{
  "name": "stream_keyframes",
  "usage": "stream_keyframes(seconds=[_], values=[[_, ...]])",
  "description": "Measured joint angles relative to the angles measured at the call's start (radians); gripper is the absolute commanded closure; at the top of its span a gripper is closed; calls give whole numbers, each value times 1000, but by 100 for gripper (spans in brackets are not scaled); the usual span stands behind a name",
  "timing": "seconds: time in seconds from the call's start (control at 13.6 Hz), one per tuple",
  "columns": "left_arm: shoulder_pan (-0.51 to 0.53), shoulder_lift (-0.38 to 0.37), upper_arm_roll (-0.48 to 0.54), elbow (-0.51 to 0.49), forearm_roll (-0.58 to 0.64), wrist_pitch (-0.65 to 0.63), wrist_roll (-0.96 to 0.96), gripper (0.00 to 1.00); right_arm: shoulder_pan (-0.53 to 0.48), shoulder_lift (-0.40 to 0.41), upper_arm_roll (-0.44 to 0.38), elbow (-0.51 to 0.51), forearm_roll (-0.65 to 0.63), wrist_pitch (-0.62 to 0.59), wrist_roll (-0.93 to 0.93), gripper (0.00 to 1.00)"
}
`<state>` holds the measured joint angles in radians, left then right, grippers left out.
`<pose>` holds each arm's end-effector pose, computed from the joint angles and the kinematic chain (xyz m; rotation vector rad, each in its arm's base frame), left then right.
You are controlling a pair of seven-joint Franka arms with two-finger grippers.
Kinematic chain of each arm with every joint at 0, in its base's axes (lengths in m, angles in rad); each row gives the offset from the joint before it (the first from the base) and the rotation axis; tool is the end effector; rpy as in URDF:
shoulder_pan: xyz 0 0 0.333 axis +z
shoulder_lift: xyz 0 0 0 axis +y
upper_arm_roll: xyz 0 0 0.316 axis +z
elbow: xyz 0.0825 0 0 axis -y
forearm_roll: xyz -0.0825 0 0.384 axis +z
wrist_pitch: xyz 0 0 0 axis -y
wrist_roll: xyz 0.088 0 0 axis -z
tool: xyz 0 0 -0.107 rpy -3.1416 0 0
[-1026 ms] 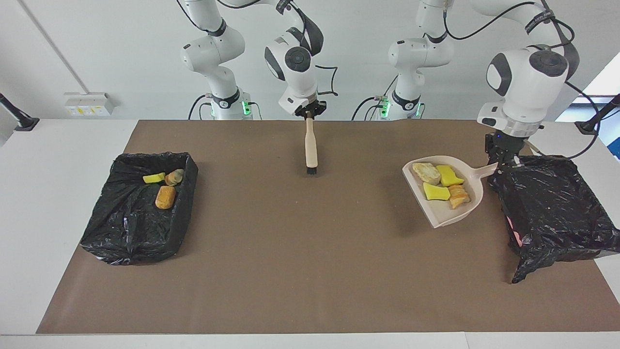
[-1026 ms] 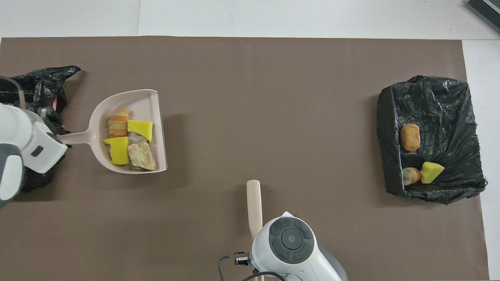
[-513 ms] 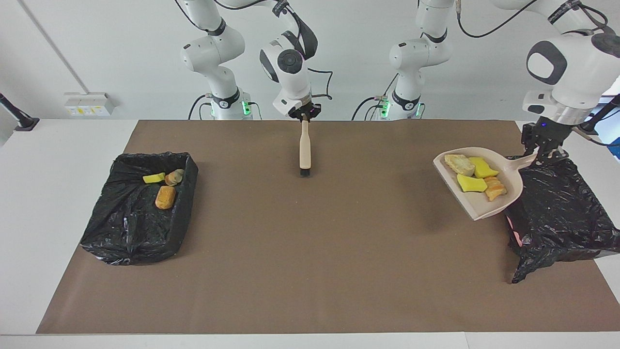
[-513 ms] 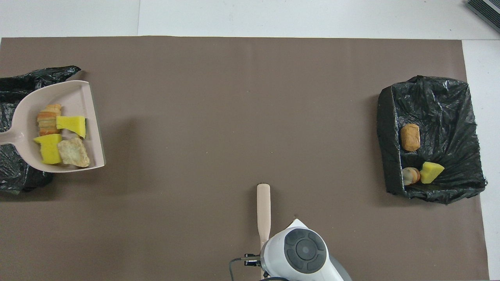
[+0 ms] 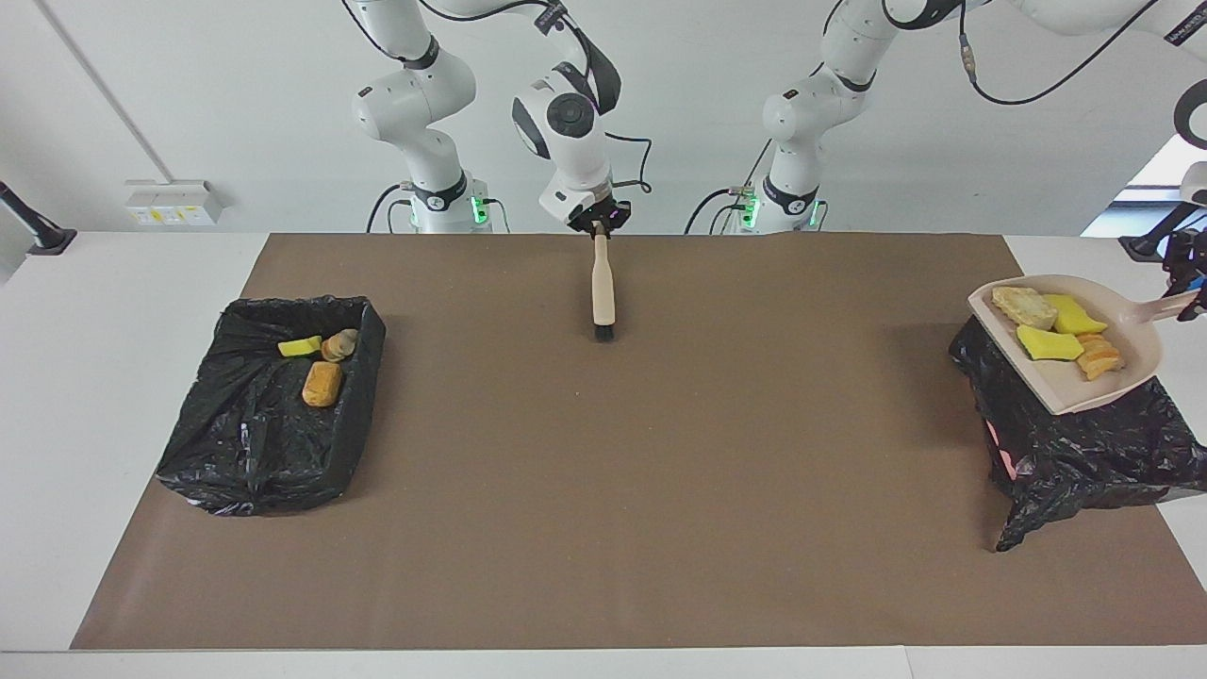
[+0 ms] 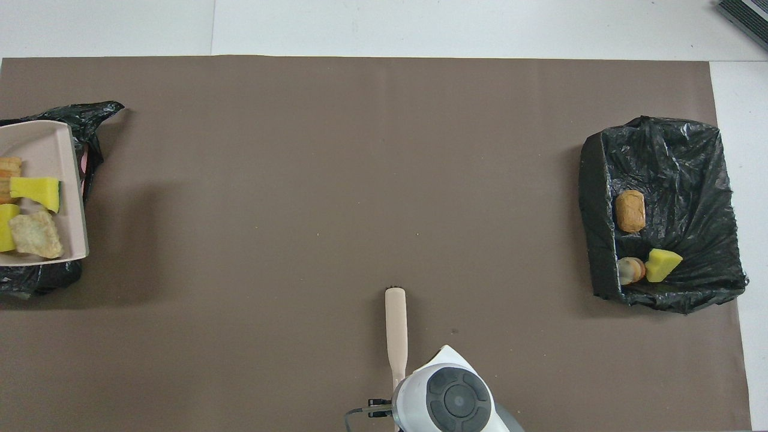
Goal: Sweep and dump trash in bin
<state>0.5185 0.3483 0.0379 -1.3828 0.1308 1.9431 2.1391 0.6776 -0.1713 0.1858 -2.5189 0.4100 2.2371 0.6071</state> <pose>0.5803 0.3664 0.5368 -1.9994 2.1025 0.1295 0.2756 0.3387 0.3322 -2.9827 0.0318 0.3967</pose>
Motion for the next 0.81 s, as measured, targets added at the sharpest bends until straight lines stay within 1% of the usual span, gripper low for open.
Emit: stream_keyframes(seconds=[0.07,0.15,0.29,0.51,0.66,0.81], values=[[3,24,0,24,30,22,7,100,0,0,0,0,0,0,0,40],[3,41,-5,42,88,46,9,100,0,0,0,0,0,0,0,0],[-9,52,-21,51,237,79,-6,100,0,1,0,0,0,1,0,0],[-40,53,-29,50,429,91,-145,100,0,14,-1,34,1,8,1,0],[-51,53,-30,41,521,104,-226,100,-9,34,-9,84,-3,9,1,0],[-61,53,-30,38,589,105,-264,100,-63,46,-14,132,-59,10,1,0]])
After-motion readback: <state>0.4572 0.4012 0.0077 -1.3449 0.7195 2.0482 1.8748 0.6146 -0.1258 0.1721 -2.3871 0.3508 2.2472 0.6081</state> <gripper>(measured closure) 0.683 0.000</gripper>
